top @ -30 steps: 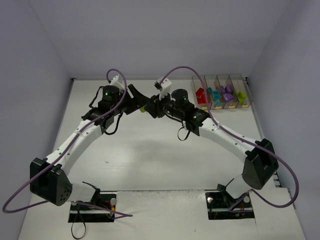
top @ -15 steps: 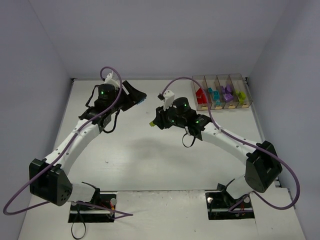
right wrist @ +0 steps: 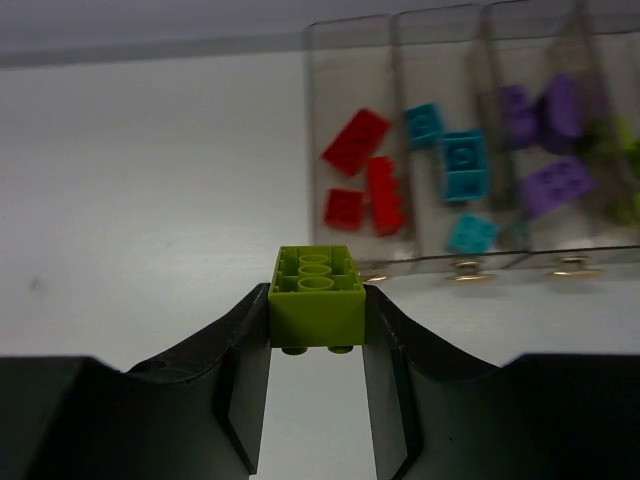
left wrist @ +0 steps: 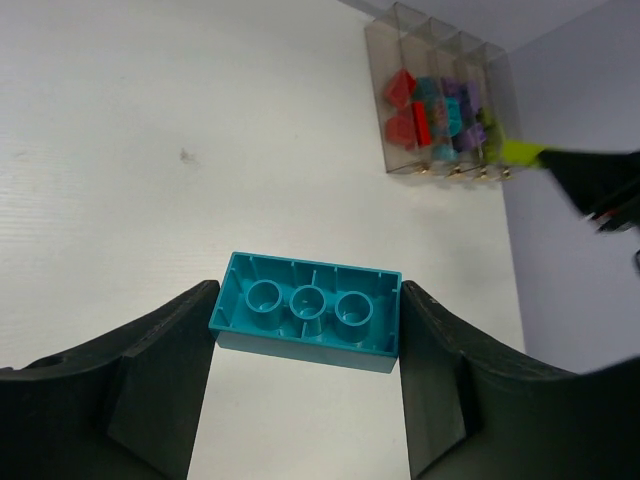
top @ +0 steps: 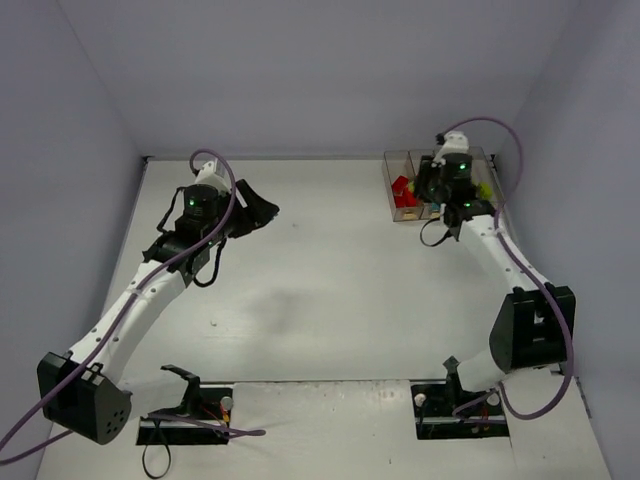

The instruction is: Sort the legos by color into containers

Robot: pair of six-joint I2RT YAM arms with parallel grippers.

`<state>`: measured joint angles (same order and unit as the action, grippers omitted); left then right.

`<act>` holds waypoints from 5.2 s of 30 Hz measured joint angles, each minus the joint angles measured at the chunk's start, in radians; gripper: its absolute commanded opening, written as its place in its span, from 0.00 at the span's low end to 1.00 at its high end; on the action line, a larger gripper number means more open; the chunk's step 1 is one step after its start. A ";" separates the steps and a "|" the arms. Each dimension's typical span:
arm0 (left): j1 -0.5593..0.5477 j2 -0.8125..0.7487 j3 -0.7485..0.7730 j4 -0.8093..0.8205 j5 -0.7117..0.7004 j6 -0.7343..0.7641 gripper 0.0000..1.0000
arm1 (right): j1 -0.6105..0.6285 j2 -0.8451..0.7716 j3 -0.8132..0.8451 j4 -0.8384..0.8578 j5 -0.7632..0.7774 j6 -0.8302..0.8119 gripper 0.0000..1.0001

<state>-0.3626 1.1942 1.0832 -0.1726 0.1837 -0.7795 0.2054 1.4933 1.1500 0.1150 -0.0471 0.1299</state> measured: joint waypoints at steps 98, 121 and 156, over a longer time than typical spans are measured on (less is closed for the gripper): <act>-0.069 0.039 0.019 0.186 0.100 -0.476 0.07 | 0.503 0.017 0.086 0.294 -0.314 0.079 0.47; -0.058 0.001 0.015 0.022 -0.097 -0.210 0.79 | 0.338 0.030 0.093 0.121 -0.237 -0.020 0.00; -0.037 -0.186 -0.095 -0.257 -0.232 0.404 0.79 | -0.190 0.614 0.560 -0.325 -0.008 -0.236 0.08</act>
<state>-0.3992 1.0080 0.9886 -0.4301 -0.0479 -0.3752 0.0158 2.1075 1.7096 -0.2096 -0.0547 -0.1062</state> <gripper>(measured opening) 0.789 0.340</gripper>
